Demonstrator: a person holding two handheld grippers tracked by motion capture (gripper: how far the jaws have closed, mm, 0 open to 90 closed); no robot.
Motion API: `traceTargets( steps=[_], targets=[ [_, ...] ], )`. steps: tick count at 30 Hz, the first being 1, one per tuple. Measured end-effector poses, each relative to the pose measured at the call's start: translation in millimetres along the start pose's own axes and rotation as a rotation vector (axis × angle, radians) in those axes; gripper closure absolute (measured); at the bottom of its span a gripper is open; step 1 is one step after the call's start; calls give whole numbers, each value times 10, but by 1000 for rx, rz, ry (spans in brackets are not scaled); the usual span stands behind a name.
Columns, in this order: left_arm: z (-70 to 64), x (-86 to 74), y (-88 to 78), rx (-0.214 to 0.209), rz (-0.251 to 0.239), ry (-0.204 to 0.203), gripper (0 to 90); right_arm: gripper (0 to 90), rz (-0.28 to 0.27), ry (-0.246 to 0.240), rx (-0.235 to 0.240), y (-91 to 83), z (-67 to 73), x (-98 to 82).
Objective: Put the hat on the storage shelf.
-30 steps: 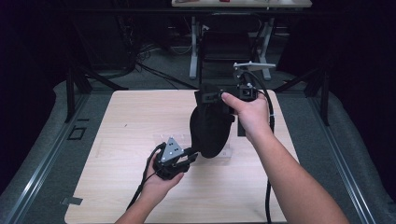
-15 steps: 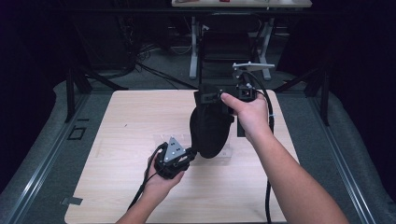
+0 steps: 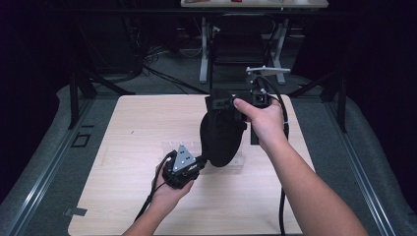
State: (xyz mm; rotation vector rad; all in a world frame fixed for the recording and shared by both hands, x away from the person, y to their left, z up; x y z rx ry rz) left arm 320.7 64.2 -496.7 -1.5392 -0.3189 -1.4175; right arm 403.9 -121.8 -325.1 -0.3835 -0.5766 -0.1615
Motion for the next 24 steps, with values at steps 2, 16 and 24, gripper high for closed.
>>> traceTargets(
  steps=[2,16,24],
  targets=[
    [2,-4,-3,2,-1,0,783,870,0,-1,4,-3,3,-1],
    [103,-84,-61,53,-10,-9,836,822,-13,-48,17,-136,120,-23],
    [252,-305,-38,62,36,-71,853,830,-22,-48,-1,-245,78,-51]
  ],
)
Point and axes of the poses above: each handheld gripper's, and its own axes: y roughly forward along the jaws, x roughly out of its top, z roughly to its left, the point moved 3 cm from there along y, roughly forward along the jaws, and after that the axes turned 11 degrees about x, right-handed, at the moved point
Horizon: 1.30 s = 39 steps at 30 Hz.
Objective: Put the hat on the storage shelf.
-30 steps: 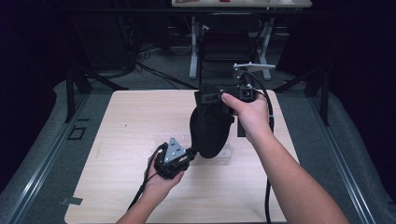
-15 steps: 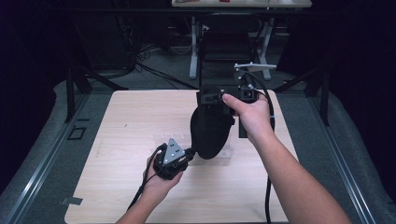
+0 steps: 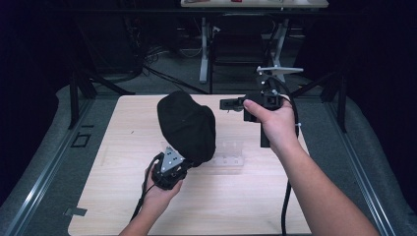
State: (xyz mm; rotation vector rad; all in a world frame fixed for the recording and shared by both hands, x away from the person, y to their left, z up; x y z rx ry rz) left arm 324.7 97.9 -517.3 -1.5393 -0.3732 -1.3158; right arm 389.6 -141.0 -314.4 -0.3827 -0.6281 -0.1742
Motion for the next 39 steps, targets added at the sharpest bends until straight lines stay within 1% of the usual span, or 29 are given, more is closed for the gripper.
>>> traceTargets(
  steps=[2,3,6,7,8,9,10,13,14,16,18,19,20,21,22,23,24,26,28,30,32,33,35,37,39],
  targets=[
    [21,-76,12,-8,-4,-24,853,830,5,0,-3,-23,-21,-15],
    [22,-91,12,-4,-7,-30,852,830,1,1,-2,-31,-33,-23],
    [23,-136,12,-2,-5,-23,851,830,-4,6,-5,-50,-59,-39],
    [27,-146,11,-5,-1,-12,850,830,0,8,-9,-57,-70,-45],
    [23,-155,11,-3,-1,-15,849,830,0,8,-11,-64,-79,-52],
    [40,-165,12,-4,0,5,848,830,-1,8,-13,-68,-86,-59],
    [40,-173,13,-6,2,-3,847,830,4,5,-17,-79,-94,-71],
    [66,-208,8,-8,5,-25,842,831,-2,3,-21,-101,-93,-89],
    [78,-222,4,-12,6,-41,837,830,-2,1,-18,-113,-92,-94],
    [99,-243,-4,-17,8,-59,822,830,-7,-3,-23,-136,-87,-102],
    [123,-264,-20,-12,10,-69,778,830,-6,-9,-27,-157,-83,-116],
    [141,-275,-34,-12,19,-63,766,829,-7,-13,-30,-165,-82,-124],
    [153,-290,-41,-8,20,-62,749,827,-9,-18,-41,-174,-83,-132],
    [164,-300,-51,1,21,-52,712,826,-7,-24,-52,-188,-86,-145],
    [171,-305,-61,6,18,-43,685,825,-9,-27,-59,-197,-87,-155],
    [178,-314,-71,10,18,-43,666,824,-11,-27,-60,-202,-86,-164],
    [173,-324,-89,9,23,-66,648,820,-7,-31,-61,-214,-88,-176],
    [209,-336,-123,6,15,-74,605,805,-1,-43,-78,-230,-92,-207],
    [258,-353,-171,-4,5,-93,576,792,0,-48,-88,-245,-98,-233],
    [296,-369,-213,-9,-3,-104,548,777,2,-57,-101,-268,-108,-268],
    [338,-389,-263,-7,-5,-115,537,772,6,-71,-118,-289,-117,-303],
    [364,-403,-292,-11,-10,-129,532,770,8,-73,-122,-301,-122,-317],
    [402,-427,-333,-14,-3,-140,529,765,9,-82,-142,-325,-144,-360],
    [443,-464,-373,-7,13,-134,528,759,14,-99,-171,-347,-174,-411],
    [492,-513,-412,0,18,-140,527,755,19,-112,-194,-373,-216,-469]
  ],
)
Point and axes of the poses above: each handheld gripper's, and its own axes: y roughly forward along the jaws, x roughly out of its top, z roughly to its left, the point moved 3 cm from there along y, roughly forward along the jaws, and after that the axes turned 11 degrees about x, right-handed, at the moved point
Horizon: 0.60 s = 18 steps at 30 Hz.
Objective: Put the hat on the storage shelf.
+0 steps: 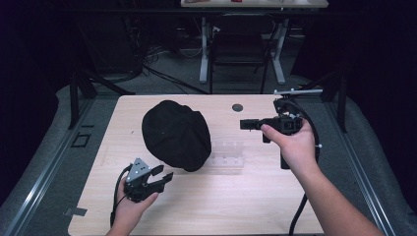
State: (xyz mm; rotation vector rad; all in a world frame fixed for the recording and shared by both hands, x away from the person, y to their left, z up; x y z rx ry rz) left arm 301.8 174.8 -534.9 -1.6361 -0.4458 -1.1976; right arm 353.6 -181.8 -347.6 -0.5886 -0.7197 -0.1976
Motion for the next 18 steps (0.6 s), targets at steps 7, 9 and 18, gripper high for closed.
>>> traceTargets(
  steps=[7,9,18],
  targets=[
    [148,-120,-44,16,-24,-62,528,775,19,5,-14,-4,-111,-197],
    [166,-142,-48,27,-18,-54,527,769,14,-6,-22,2,-122,-250],
    [167,-238,-14,8,1,-63,536,757,38,-71,-100,52,-216,-542]
  ],
)
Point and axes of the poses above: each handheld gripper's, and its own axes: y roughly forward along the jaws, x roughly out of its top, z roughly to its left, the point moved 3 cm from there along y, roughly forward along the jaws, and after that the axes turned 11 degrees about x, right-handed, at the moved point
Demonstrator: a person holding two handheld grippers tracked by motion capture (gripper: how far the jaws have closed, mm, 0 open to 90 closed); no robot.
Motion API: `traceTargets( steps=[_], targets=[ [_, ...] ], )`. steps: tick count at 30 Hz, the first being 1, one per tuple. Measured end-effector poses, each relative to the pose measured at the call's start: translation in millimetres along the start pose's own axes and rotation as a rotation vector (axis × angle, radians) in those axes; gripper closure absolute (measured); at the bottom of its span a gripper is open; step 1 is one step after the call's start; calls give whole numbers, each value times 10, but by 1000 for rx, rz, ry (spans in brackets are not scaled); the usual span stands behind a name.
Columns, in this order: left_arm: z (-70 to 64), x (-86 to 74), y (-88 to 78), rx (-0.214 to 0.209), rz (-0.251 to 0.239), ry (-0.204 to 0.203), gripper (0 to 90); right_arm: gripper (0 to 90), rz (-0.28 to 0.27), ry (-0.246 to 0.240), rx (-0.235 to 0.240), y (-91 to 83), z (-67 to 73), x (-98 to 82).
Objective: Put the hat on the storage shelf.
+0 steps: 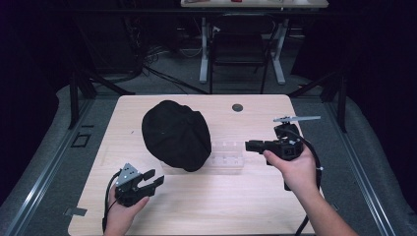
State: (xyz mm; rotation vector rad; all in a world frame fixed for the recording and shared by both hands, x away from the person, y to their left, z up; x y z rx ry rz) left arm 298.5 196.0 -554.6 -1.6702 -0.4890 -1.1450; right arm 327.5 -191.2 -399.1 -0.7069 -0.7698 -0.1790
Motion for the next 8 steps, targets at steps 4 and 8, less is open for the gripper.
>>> traceTargets(
  steps=[4,8],
  targets=[
    [5,-19,9,-1,3,7,526,737,12,-25,-21,62,-24,-101],
    [10,-37,15,1,7,-2,511,718,22,-94,-86,97,-32,-198]
  ],
)
Point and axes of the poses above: each handheld gripper's, and its own axes: y roughly forward along the jaws, x roughly out of its top, z roughly to its left, the point moved 3 cm from there along y, roughly forward along the jaws, and after that the axes turned 11 degrees about x, right-handed, at the moved point
